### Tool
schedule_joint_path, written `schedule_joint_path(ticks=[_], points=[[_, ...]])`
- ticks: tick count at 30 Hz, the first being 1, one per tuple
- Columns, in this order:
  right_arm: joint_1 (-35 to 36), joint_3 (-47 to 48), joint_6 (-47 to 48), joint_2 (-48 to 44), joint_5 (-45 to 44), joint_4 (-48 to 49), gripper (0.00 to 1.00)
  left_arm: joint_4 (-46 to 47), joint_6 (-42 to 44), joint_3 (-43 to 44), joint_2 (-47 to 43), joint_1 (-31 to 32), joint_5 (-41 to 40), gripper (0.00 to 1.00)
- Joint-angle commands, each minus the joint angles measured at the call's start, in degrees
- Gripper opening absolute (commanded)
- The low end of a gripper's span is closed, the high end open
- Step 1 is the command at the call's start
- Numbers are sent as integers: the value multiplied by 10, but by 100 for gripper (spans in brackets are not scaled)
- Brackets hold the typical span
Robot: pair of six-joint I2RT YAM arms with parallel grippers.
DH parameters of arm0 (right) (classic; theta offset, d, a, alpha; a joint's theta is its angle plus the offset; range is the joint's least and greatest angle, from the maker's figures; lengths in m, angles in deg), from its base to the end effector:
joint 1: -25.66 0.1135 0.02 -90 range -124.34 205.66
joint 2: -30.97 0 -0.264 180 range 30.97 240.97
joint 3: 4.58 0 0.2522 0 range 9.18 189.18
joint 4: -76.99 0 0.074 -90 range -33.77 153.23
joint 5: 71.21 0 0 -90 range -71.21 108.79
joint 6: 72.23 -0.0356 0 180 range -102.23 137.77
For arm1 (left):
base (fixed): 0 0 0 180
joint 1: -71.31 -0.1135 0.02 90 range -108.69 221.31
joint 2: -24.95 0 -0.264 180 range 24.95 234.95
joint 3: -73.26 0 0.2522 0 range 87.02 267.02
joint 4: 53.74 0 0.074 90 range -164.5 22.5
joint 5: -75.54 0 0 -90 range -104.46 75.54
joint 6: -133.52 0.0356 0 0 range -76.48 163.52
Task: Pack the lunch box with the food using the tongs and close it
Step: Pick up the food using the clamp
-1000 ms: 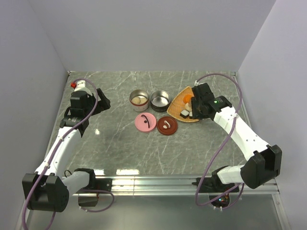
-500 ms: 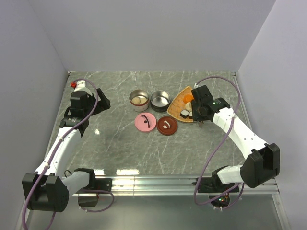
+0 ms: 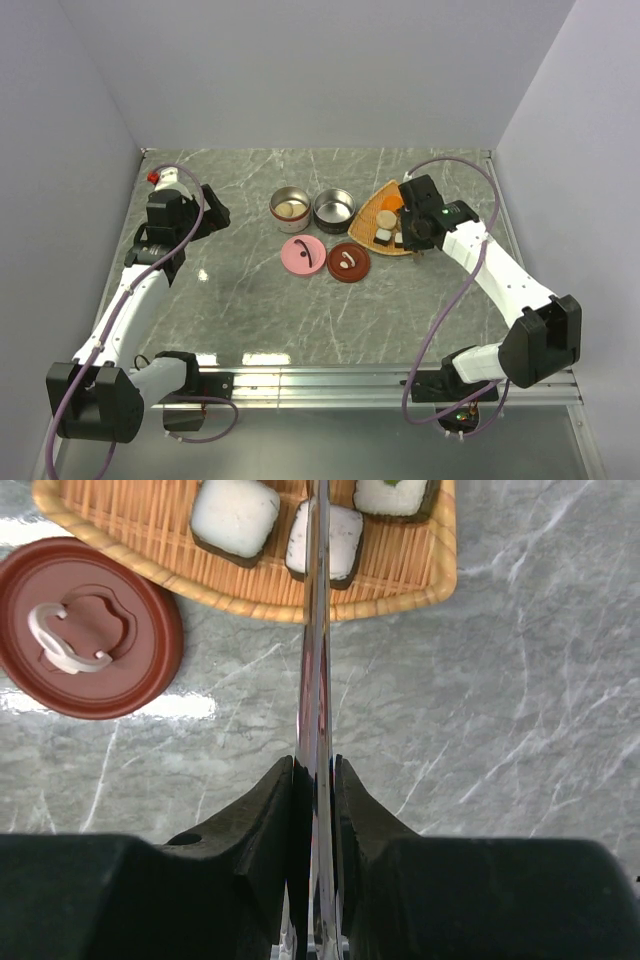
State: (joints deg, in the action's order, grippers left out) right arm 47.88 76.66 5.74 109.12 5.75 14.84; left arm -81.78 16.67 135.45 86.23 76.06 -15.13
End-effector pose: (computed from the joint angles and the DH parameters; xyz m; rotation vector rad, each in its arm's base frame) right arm 0.2562 0.0960 0.2923 -0.1467 2.5574 -0.0710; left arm 0.2420 -0.0197 0.2991 -0.4022 2.0210 -0.3313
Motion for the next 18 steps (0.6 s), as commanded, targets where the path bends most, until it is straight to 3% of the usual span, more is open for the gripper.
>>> schedule_joint_path(ticks=[1, 11, 14, 18], points=[[-4, 59, 9, -9, -5, -9, 10, 18, -4, -3, -19, 2, 8, 99], [-4, 107, 19, -4, -16, -31, 13, 21, -6, -3, -19, 2, 8, 100], [-3, 109, 15, 5, -9, -27, 19, 18, -4, -2, -19, 2, 8, 100], [-3, 112, 14, 9, -5, -36, 33, 16, -4, -2, -21, 2, 8, 99]])
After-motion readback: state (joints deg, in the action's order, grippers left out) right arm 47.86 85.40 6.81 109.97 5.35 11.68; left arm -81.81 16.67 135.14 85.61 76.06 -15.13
